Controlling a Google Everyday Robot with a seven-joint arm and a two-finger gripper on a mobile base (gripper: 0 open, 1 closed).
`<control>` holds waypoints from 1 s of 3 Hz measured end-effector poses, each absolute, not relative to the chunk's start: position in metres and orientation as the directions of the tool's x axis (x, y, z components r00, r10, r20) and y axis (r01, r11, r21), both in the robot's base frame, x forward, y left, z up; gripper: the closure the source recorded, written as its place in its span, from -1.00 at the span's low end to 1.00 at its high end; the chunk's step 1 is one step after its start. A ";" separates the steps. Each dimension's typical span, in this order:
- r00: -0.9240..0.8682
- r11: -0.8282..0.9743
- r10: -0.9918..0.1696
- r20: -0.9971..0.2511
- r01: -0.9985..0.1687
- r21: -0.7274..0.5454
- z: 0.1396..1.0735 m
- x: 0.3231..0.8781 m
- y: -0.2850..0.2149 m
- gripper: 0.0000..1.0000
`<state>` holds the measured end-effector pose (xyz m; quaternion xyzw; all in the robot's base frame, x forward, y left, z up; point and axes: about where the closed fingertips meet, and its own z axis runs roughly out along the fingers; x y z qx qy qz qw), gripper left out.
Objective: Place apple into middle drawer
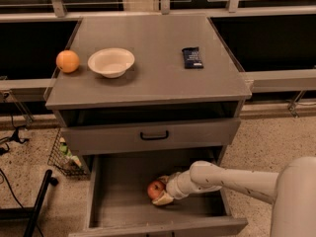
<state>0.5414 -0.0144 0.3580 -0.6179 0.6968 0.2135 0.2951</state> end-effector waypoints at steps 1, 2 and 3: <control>-0.062 0.145 -0.735 -0.675 -0.987 -0.067 0.358 0.541 -0.014 0.20; -0.062 0.145 -0.735 -0.675 -0.987 -0.067 0.358 0.541 -0.014 -0.24; -0.062 0.145 -0.735 -0.675 -0.987 -0.067 0.358 0.541 -0.014 -0.73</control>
Offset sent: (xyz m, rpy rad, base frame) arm 0.0000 0.0000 0.0000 0.0000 0.0000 0.0000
